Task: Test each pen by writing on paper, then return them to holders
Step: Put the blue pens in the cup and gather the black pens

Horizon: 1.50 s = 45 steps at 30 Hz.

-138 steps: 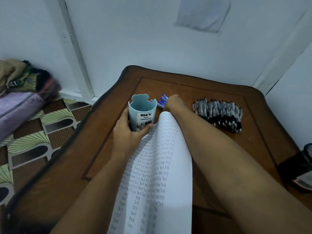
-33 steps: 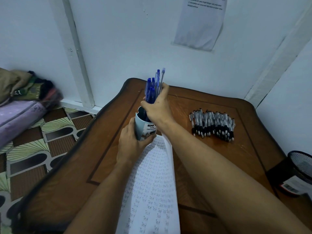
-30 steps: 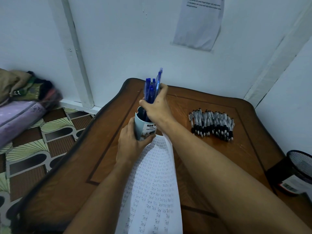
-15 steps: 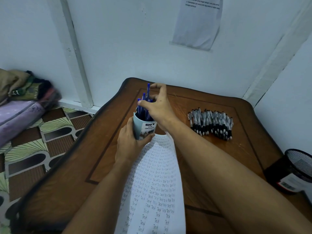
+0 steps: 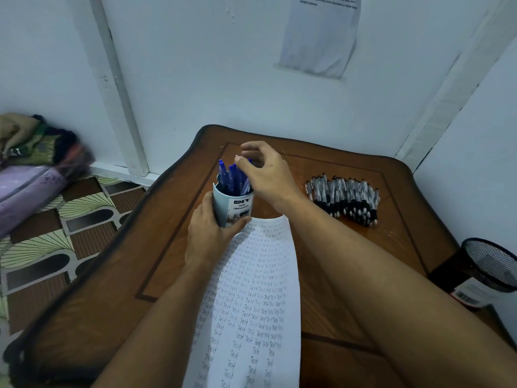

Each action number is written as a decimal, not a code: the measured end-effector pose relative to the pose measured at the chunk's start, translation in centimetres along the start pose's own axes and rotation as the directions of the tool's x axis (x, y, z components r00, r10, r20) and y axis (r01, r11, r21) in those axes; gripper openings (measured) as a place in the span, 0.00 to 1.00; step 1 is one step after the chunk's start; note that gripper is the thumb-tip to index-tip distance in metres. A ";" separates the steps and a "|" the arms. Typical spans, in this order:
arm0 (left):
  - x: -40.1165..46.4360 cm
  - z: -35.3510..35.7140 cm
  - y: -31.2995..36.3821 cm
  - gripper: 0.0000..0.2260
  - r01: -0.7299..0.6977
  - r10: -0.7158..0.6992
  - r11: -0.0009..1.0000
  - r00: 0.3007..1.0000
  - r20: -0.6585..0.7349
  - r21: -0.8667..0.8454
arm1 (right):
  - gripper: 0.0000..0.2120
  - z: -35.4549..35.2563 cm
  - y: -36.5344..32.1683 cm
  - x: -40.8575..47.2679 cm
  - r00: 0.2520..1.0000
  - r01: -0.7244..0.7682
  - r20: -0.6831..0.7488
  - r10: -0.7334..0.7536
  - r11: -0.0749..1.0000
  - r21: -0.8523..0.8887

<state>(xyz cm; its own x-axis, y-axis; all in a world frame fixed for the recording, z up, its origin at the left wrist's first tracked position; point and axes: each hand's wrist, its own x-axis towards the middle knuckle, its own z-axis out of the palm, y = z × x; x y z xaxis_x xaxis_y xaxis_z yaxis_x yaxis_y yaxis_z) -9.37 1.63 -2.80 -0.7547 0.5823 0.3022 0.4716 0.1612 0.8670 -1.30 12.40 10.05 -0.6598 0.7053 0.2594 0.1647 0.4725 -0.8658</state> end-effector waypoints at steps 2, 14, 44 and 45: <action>0.0 -0.1 -0.1 0.46 0.006 -0.006 1.000 1.000 -0.010 -0.005 | 0.14 -0.5 0.3 -0.2 0.999 0.032 -0.005 -0.032 0.998 -0.052; -0.7 -0.4 1.1 0.43 0.050 -0.049 0.998 0.998 -0.042 0.030 | 0.11 -4.2 6.4 -7.0 0.984 0.178 0.128 -0.124 0.606 -0.776; -9.7 3.3 7.8 0.40 -0.150 -0.010 0.853 0.952 0.304 0.499 | 0.21 -8.7 10.9 -16.6 0.898 -0.320 -0.418 0.134 0.851 -0.415; -10.1 3.9 8.1 0.40 -0.176 -0.011 0.833 0.943 0.334 0.525 | 0.22 -9.4 10.7 -17.3 0.849 -0.386 -0.498 0.176 0.851 -0.358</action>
<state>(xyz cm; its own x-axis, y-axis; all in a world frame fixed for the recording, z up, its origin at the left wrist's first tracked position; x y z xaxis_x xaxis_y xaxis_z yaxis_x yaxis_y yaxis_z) 3.83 0.18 -0.38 -0.5645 0.8130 0.1428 0.7648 0.4500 0.4611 18.76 10.29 0.30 -0.1666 0.9451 0.2810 0.6567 0.3189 -0.6833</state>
